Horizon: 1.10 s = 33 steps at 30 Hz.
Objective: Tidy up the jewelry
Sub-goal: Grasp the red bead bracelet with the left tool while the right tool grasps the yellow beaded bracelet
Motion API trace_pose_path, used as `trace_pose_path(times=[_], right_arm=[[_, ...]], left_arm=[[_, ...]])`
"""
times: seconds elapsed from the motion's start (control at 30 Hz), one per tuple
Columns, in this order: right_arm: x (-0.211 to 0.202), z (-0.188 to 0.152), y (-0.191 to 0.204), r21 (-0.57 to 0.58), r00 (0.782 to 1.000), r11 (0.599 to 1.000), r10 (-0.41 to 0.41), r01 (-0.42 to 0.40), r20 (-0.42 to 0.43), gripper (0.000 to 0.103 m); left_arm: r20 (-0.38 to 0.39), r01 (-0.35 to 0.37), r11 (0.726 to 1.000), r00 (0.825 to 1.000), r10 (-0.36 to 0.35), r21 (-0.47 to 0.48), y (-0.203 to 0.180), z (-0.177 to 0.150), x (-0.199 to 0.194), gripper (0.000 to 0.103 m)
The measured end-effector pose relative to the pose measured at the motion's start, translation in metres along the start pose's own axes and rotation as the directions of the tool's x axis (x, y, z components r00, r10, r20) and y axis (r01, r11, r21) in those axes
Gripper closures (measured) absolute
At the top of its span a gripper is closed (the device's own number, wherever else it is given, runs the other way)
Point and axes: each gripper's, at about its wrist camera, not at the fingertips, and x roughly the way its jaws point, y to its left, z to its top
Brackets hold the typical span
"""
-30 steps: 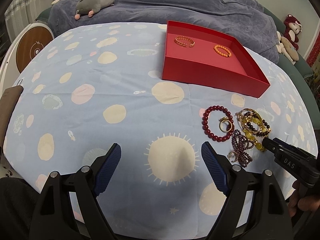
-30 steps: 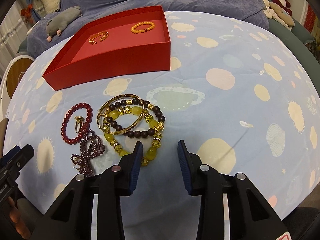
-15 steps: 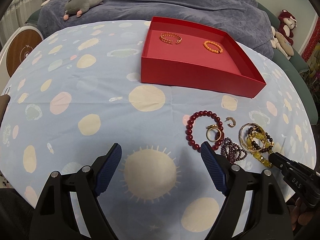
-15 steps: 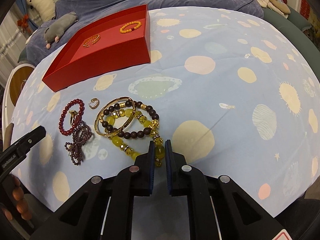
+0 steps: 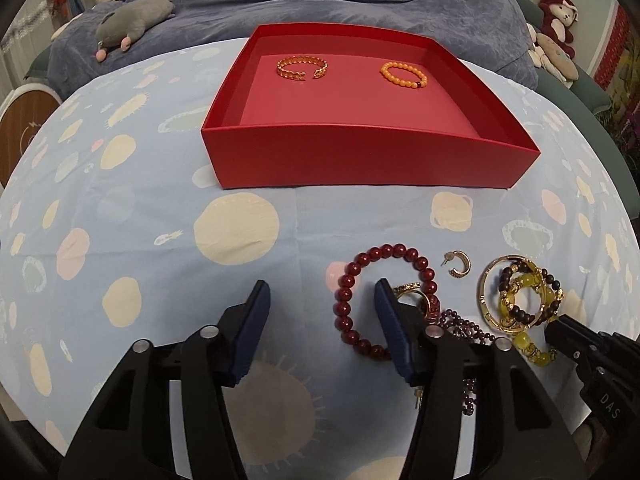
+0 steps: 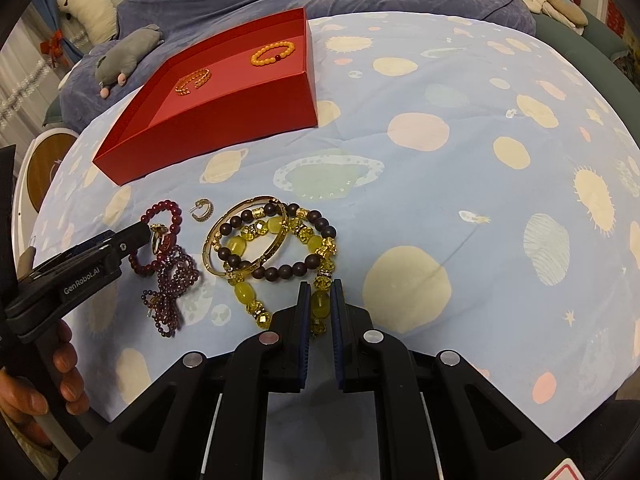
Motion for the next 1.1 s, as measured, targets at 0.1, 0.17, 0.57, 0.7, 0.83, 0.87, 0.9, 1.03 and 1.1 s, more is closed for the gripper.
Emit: trace_pose_path(times=[0.1, 0.17, 0.57, 0.7, 0.83, 0.87, 0.9, 1.03, 1.1], right_arm=[[0.0, 0.001, 0.0, 0.005, 1.0, 1.0, 0.002, -0.002, -0.006, 0.094], [-0.001, 0.002, 0.001, 0.004, 1.0, 1.0, 0.006, -0.006, -0.007, 0.094], [-0.049, 0.019, 0.015, -0.013, 0.994, 0.999, 0.052, -0.051, 0.097, 0.094], [-0.068, 0.023, 0.023, -0.028, 0.988, 0.997, 0.071, -0.068, 0.135, 0.094], [-0.082, 0.02, 0.029, -0.039, 0.984, 0.996, 0.081, -0.076, 0.156, 0.094], [-0.085, 0.019, 0.029, -0.043, 0.984, 0.996, 0.081, -0.076, 0.16, 0.094], [-0.087, 0.018, 0.029, -0.045, 0.984, 0.996, 0.081, -0.075, 0.161, 0.094], [-0.094, 0.015, 0.028, -0.053, 0.984, 0.996, 0.074, -0.066, 0.161, 0.094], [-0.098, 0.015, 0.027, -0.062, 0.984, 0.996, 0.07, -0.061, 0.164, 0.094]], left_arm=[[0.001, 0.016, 1.0, 1.0, -0.016, 0.008, 0.001, -0.001, -0.002, 0.078], [-0.01, 0.044, 0.999, 0.999, -0.044, -0.002, 0.004, -0.001, -0.003, 0.095], [0.011, 0.094, 0.994, 0.996, -0.093, -0.061, 0.016, -0.003, -0.04, 0.095], [0.031, 0.101, 0.993, 0.995, -0.099, -0.066, 0.019, -0.005, -0.057, 0.095], [0.046, 0.108, 0.991, 0.993, -0.105, -0.075, 0.024, -0.009, -0.072, 0.095], [0.048, 0.108, 0.991, 0.993, -0.104, -0.078, 0.026, -0.01, -0.075, 0.095], [0.049, 0.107, 0.991, 0.993, -0.103, -0.08, 0.028, -0.011, -0.077, 0.095], [0.054, 0.104, 0.992, 0.993, -0.1, -0.074, 0.033, -0.013, -0.089, 0.095], [0.057, 0.113, 0.991, 0.992, -0.109, -0.07, 0.036, -0.013, -0.095, 0.095]])
